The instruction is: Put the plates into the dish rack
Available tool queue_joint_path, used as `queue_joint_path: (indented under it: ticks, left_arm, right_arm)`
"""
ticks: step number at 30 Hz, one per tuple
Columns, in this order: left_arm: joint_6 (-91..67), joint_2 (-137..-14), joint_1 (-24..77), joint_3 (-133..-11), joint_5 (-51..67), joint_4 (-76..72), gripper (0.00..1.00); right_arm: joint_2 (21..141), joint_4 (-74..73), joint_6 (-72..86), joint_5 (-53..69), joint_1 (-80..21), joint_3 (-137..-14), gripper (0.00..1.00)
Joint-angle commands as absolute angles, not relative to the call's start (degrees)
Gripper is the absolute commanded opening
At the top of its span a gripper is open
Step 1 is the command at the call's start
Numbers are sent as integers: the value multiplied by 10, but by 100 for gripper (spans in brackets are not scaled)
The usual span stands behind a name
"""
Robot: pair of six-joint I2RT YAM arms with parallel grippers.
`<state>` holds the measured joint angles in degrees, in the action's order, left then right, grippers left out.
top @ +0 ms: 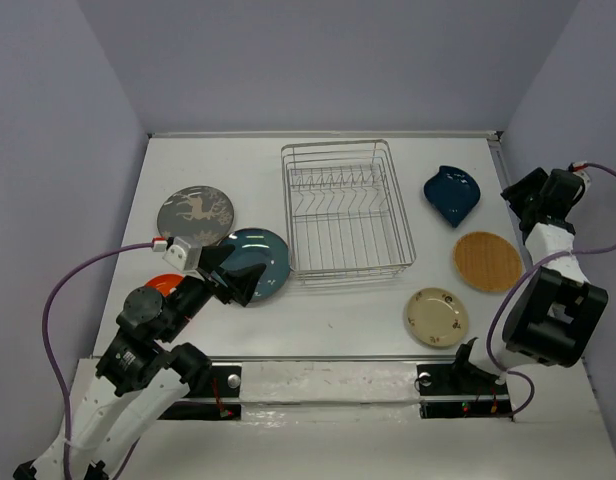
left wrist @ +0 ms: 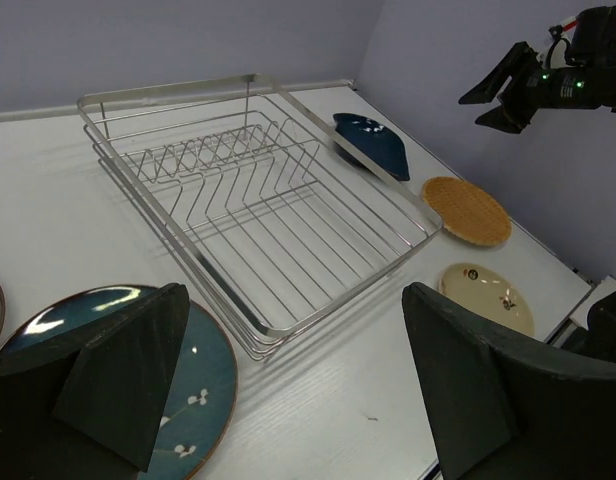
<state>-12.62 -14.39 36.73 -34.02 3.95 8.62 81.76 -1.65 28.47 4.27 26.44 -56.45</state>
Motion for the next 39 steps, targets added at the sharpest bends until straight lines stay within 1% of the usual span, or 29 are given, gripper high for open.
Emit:
queue_joint_path:
  ticks: [1, 6, 13, 29, 35, 37, 39]
  left_arm:
    - [-116, -147, 373, -368, 23, 70, 99]
    - [-114, -156, 374, -369, 19, 70, 99]
    - [-114, -161, 371, -368, 15, 70, 99]
    - [-114, -171, 352, -367, 19, 68, 99]
    - [-114, -176, 352, -367, 20, 69, 99]
    - [-113, -176, 350, -367, 19, 69, 99]
    - [-113, -176, 347, -367, 19, 69, 99]
  right_arm:
    - [850, 69, 277, 117, 265, -574, 64]
    - [901, 79, 265, 131, 265, -588, 65]
    - [983, 102, 266, 192, 265, -611, 65]
    - [1090, 114, 265, 245, 260, -639, 65]
    - [1132, 107, 279, 259, 248, -678, 61]
    - [1154, 98, 285, 255, 243, -701, 56]
    - [1169, 87, 288, 246, 237, -726, 55]
